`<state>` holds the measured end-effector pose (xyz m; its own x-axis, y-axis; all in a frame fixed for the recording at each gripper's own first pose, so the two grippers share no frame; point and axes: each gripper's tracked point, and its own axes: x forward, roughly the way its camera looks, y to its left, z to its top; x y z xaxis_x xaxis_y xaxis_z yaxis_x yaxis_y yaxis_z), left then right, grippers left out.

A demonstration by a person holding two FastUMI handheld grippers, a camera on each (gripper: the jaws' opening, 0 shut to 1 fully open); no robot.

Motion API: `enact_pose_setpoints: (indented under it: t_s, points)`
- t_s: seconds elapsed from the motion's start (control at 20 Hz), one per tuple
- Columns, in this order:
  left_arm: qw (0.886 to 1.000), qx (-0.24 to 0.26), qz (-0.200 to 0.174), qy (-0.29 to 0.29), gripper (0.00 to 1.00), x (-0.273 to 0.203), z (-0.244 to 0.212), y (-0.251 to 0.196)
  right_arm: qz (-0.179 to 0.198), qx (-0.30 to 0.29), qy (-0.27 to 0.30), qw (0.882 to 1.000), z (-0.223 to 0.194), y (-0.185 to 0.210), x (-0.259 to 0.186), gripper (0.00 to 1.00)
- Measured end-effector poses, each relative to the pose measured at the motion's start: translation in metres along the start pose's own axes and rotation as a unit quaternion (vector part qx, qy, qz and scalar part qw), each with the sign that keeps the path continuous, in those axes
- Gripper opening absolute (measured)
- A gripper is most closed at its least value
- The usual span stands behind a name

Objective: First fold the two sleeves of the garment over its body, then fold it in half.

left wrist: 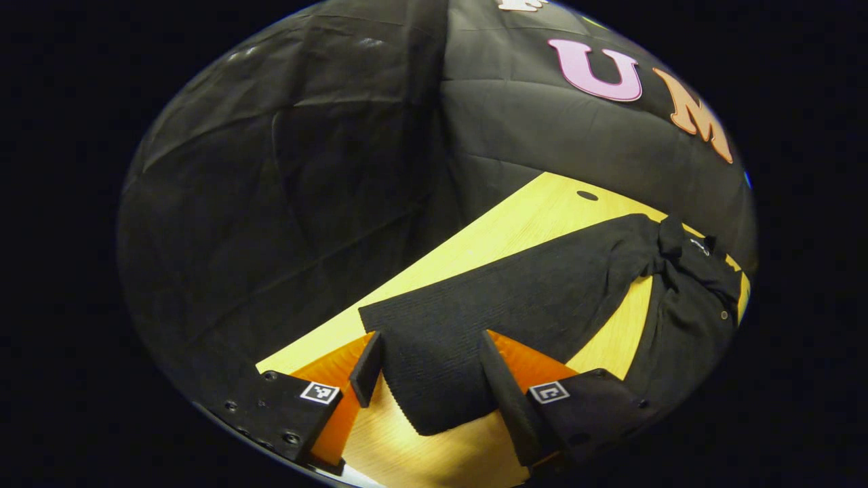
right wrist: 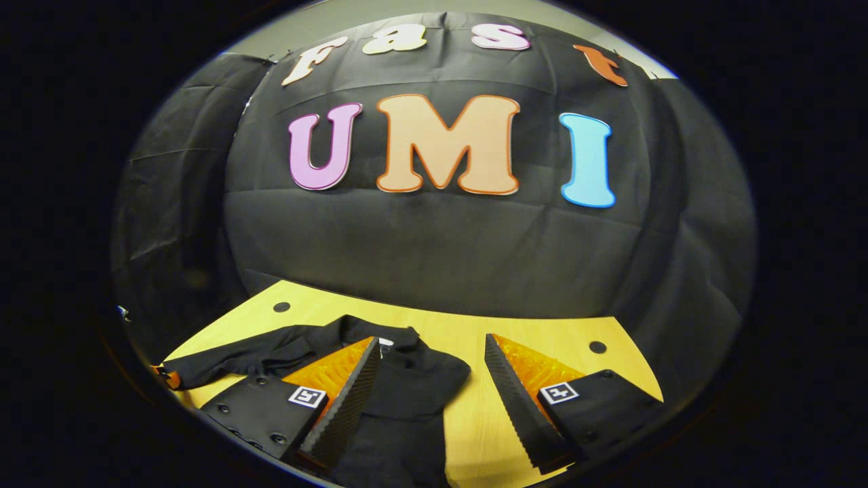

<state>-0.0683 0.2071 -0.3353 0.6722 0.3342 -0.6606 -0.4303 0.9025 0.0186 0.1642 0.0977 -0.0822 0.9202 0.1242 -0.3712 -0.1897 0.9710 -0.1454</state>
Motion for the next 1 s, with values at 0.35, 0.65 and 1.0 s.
enact_pose_setpoints:
  t_s: [0.35, 0.65, 1.0]
  points:
    - [0.998, 0.043, -0.033, 0.019, 0.12, 0.005, 0.0, -0.031, -0.041, 0.047, 0.004, 0.998, -0.024, -0.059, -0.057, 0.98]
    - [0.998, 0.01, -0.062, 0.03, 0.0, -0.003, 0.029, -0.031, -0.104, 0.083, -0.003, 0.991, -0.048, -0.134, -0.11, 0.98]
    - [0.984, 0.019, -0.131, -0.115, 0.0, -0.004, 0.184, -0.128, -0.159, 0.149, -0.003, 0.976, -0.093, -0.205, -0.165, 0.98]
